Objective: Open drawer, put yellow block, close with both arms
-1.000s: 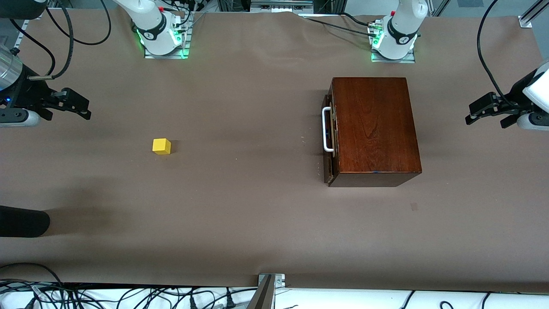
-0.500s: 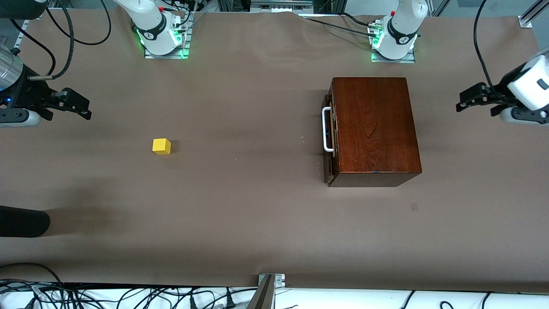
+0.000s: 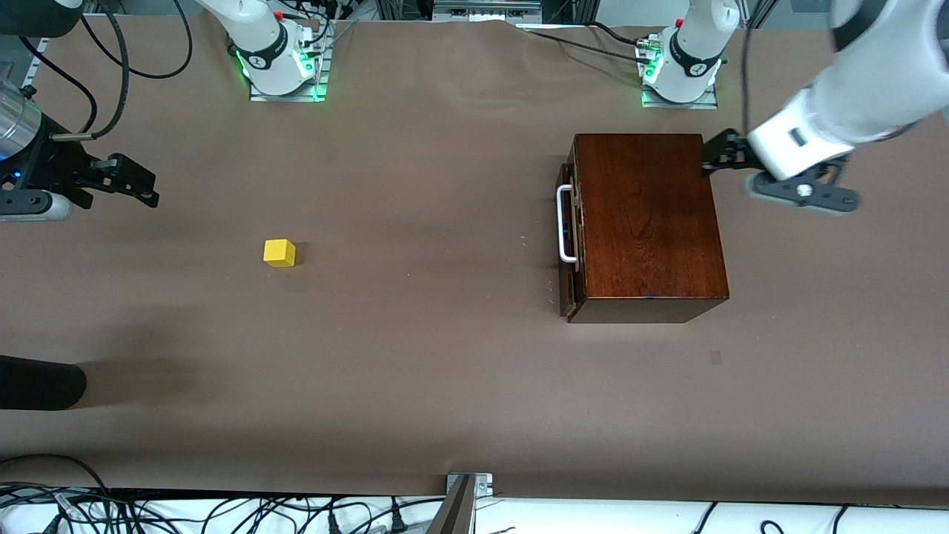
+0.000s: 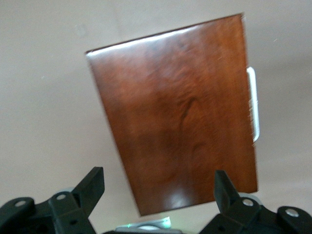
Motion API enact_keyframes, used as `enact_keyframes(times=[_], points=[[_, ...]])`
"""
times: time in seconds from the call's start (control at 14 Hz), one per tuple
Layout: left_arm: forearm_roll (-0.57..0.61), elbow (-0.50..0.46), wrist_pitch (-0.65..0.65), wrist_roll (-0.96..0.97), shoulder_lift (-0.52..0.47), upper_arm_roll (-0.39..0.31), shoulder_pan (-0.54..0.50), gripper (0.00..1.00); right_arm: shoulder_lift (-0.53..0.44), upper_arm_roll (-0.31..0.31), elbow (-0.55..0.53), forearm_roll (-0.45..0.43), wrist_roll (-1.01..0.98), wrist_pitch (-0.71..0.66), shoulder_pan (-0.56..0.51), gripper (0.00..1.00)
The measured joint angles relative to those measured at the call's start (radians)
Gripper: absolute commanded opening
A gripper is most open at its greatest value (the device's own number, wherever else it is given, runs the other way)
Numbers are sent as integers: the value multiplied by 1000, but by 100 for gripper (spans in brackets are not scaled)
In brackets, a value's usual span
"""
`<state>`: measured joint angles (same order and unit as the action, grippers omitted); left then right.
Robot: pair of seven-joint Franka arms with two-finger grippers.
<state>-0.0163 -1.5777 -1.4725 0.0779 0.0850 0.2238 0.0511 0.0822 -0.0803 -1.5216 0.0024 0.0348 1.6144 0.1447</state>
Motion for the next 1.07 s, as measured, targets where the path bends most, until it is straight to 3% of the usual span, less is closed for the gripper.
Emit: enact_keyframes(times=[0.43,0.71,1.07], points=[[2,0,-171,334,137,258,23,100,0,-2,0,0,0,0,-1,100],[130,0,-265,455,262,281,133,100,0,-7,0,0,0,0,-1,100],[312,-22,-274,641,355,282,244,100,0,-10,0,0,0,0,-1,100]])
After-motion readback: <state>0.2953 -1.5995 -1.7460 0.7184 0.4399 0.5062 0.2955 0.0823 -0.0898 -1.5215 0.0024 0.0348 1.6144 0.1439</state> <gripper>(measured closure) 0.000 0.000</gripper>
